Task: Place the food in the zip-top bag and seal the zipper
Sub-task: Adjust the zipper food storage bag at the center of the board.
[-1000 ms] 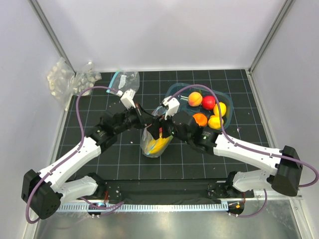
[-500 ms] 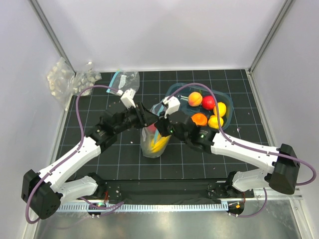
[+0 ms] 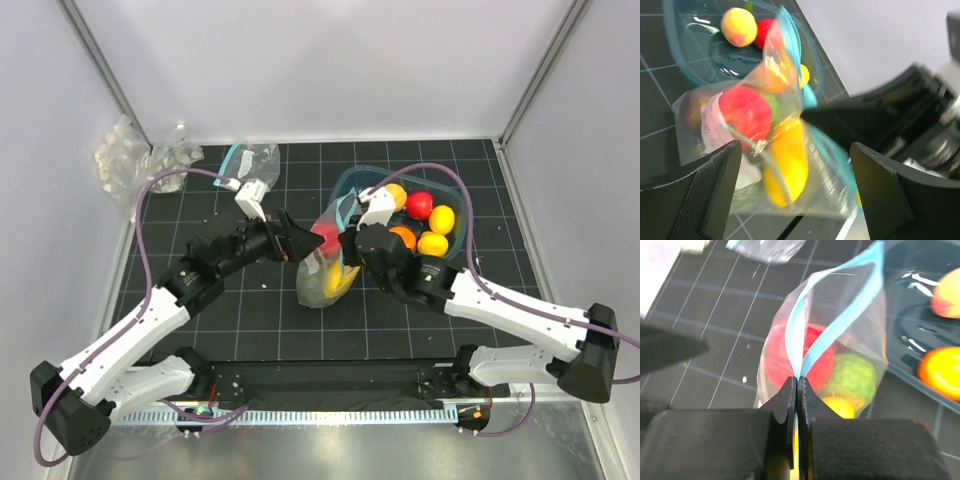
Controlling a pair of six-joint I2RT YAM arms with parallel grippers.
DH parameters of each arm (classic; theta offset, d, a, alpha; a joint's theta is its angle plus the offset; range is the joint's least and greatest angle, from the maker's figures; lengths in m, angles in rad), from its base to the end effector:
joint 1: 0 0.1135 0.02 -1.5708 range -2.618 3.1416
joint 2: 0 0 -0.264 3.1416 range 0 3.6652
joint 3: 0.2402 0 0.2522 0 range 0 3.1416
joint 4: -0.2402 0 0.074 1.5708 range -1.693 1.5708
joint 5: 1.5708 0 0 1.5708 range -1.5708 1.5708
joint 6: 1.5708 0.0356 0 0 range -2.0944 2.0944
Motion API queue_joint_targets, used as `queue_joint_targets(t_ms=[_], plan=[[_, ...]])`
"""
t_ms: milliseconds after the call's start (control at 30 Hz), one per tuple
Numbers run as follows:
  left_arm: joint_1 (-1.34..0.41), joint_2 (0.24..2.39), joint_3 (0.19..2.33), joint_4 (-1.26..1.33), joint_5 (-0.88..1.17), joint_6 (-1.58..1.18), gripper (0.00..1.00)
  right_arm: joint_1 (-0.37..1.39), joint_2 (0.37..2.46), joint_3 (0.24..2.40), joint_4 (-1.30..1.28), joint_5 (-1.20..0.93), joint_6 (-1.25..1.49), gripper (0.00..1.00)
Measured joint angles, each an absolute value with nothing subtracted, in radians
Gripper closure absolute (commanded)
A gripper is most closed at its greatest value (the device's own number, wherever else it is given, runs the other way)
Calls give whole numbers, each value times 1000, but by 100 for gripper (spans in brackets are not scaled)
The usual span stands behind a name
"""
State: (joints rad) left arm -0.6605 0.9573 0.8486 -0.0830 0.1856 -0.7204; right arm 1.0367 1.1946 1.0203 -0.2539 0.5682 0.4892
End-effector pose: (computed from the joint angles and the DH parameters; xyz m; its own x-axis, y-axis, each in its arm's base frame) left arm 0.1737 -0.1432 0.3417 -0.6052 -0.3508 -0.7146 0.4614 0.5769 -0.6740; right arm 0.1536 0.2220 0.3325 -0.4104 0.0842 -0.9080 -0.3211 0.9186 0.2303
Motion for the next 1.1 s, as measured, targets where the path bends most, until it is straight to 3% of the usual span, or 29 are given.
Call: queue_joint_targets(t_ms=[500,733,867,1100], plan=[[-957,831,682,229,232,-310,3,1037,1104,1015,-315,710,530,99],[-1056,805,610,268,221,-63,10,1037,1077,998,-314,721,530,99],[-1097,803,598,266,180,20,20,1037,1064,984,-308,720,530,99],[-1131,834,599,266,117,88,22,1037,1060,977,-299,719,530,99]])
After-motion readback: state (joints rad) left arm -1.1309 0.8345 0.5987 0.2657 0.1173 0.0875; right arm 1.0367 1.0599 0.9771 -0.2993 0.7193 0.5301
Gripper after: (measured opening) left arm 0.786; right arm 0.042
